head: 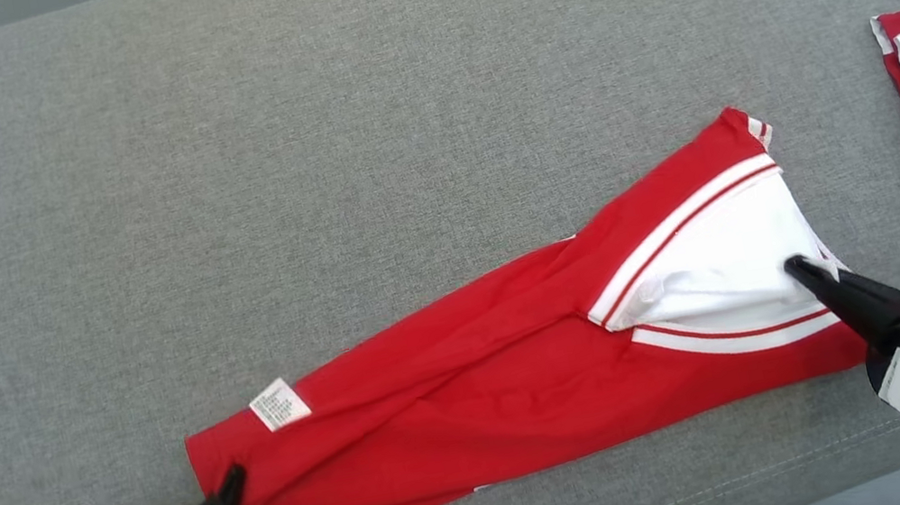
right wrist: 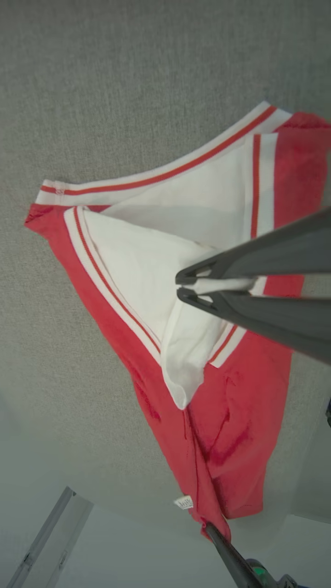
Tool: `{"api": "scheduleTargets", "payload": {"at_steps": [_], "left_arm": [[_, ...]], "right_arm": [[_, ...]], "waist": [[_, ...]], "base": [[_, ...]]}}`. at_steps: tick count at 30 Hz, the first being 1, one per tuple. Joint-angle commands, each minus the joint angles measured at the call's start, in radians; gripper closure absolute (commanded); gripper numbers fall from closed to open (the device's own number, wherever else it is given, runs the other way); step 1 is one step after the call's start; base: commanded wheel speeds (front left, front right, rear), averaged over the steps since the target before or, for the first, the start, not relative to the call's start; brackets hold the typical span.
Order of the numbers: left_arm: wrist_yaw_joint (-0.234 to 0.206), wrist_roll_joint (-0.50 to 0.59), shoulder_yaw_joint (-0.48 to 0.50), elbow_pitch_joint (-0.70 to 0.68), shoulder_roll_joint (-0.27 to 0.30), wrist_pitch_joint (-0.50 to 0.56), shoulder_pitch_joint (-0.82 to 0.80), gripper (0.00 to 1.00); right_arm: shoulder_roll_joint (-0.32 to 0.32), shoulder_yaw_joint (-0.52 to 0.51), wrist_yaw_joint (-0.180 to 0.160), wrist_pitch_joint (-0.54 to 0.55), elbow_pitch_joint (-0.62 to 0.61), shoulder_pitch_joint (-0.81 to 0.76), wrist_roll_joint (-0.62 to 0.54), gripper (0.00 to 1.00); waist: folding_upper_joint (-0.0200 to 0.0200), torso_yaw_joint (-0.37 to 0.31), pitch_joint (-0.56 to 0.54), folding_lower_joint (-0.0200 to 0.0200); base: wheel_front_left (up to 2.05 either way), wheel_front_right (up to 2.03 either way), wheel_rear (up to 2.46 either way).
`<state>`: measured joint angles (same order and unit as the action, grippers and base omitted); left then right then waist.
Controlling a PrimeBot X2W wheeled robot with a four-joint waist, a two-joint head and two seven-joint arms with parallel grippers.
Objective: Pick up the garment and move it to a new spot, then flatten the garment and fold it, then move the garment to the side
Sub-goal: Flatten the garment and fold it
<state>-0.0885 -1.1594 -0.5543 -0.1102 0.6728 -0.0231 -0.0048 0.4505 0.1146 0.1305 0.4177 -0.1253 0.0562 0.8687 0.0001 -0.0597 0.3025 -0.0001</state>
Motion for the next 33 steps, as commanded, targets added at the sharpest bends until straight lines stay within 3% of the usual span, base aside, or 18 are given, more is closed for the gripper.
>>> {"api": "scheduleTargets", "payload": {"at_steps": [1,13,17,18,19,20,21,23,26,29,33], "left_arm": [[0.003,0.012,0.0,0.007,-0.002,-0.005,0.013,1.0],[0.019,0.012,0.011,0.028,-0.01,-0.048,0.018,1.0],[0.012,0.008,-0.002,0.048,-0.025,-0.042,0.027,1.0],[0.007,0.007,-0.008,0.055,-0.03,-0.039,0.029,1.0],[0.007,0.006,-0.018,0.063,-0.035,-0.028,0.031,0.82],[0.004,0.008,-0.028,0.07,-0.037,-0.017,0.032,0.53],[0.001,0.022,-0.039,0.078,-0.034,-0.01,0.028,0.0],[-0.008,0.047,-0.051,0.091,-0.029,-0.008,0.019,0.0],[-0.057,0.109,-0.059,0.11,0.002,-0.023,0.021,0.0],[-0.135,0.161,-0.028,0.099,0.02,-0.081,0.042,0.0],[-0.245,0.221,0.068,0.072,-0.008,-0.214,0.044,0.0]], "right_arm": [[0.0,-0.003,0.0,0.006,0.002,-0.006,-0.001,1.0],[-0.018,-0.068,0.0,0.051,-0.064,-0.057,0.015,1.0],[-0.03,-0.044,0.0,0.089,-0.038,-0.071,-0.013,1.0],[-0.031,-0.04,0.0,0.088,-0.02,-0.063,-0.038,0.9],[-0.034,-0.033,0.0,0.083,-0.003,-0.052,-0.064,0.52],[-0.04,-0.026,0.0,0.079,0.016,-0.039,-0.084,0.0],[-0.043,-0.022,0.0,0.072,0.034,-0.026,-0.109,0.0],[-0.043,-0.019,0.0,0.075,0.054,-0.003,-0.137,0.0],[-0.015,-0.029,0.0,0.111,0.044,0.024,-0.164,0.0],[-0.007,-0.071,0.0,0.134,0.031,0.076,-0.193,0.0],[-0.015,-0.08,0.0,0.18,0.081,0.146,-0.245,0.0]], "waist": [[-0.0001,0.003,0.0,0.0001],[-0.0001,0.015,0.0,0.0001],[-0.0001,0.007,0.005,0.0001],[-0.0001,0.004,0.006,0.0001],[-0.0001,0.002,0.007,0.0001],[-0.0001,-0.001,0.007,0.0001],[-0.0001,-0.002,0.007,0.0001],[-0.0001,-0.002,0.006,0.0001],[-0.0001,-0.003,0.002,0.0001],[-0.0001,-0.003,0.0,0.0001],[-0.0001,0.011,0.009,0.0001]], "base": [[0.0,0.0,0.0],[0.0,0.0,0.0],[0.0,0.0,0.0],[0.0,0.0,0.0],[0.0,0.0,0.0],[0.0,0.0,0.0],[0.0,0.0,0.0],[0.0,0.0,0.0],[0.0,0.0,0.0],[0.0,0.0,0.0],[0.0,0.0,0.0]]}}
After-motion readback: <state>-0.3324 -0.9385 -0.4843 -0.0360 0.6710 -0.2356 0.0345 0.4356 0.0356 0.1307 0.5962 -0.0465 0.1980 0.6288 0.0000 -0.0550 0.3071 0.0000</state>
